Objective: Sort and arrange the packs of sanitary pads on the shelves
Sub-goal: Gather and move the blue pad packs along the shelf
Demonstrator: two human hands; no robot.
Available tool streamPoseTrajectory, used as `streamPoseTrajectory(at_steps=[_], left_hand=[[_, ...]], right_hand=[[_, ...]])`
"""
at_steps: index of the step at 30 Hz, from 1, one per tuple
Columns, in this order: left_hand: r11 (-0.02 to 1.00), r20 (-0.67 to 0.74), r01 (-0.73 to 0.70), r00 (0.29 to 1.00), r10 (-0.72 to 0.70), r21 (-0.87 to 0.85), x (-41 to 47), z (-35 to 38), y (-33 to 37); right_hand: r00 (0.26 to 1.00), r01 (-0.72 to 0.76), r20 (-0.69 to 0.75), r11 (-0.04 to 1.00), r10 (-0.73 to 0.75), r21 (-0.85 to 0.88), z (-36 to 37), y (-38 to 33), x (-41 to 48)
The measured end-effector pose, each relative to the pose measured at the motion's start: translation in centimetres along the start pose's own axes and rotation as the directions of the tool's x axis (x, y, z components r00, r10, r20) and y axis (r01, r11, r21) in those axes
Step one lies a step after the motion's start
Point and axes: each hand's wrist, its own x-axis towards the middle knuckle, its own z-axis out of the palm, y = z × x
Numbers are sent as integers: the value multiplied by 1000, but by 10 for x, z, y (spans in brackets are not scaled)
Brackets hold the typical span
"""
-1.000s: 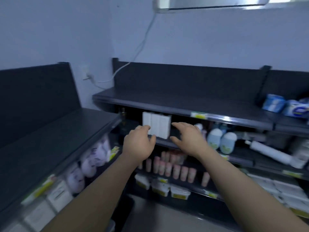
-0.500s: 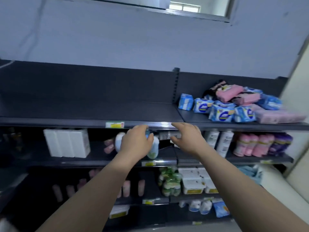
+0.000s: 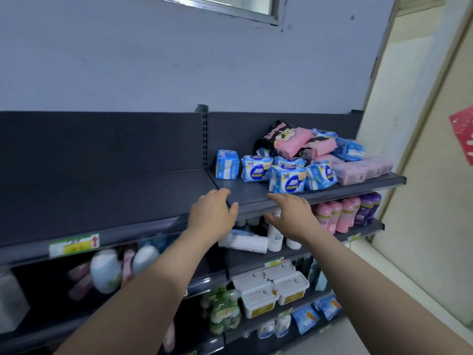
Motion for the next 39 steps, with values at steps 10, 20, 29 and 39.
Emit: streamPoseTrajectory(at_steps=[10,20,29,39], left_hand=[[991,109,-121,986,127,-61,130,40,8],[969,245,-220,939,241,-113,199,107,46],[985,323,-156,931,171,-72,253,158,89],[994,351,-76,931,99,-79,268,175,93]], right_hand=[[970,-235,-63,972,235,11,-1,61,76],[890,-438,-91,894,446,101,7,148,109],[911,-411,1,906,413,97,11,223,162],[936,-351,90,897,339,270,23,258,206]])
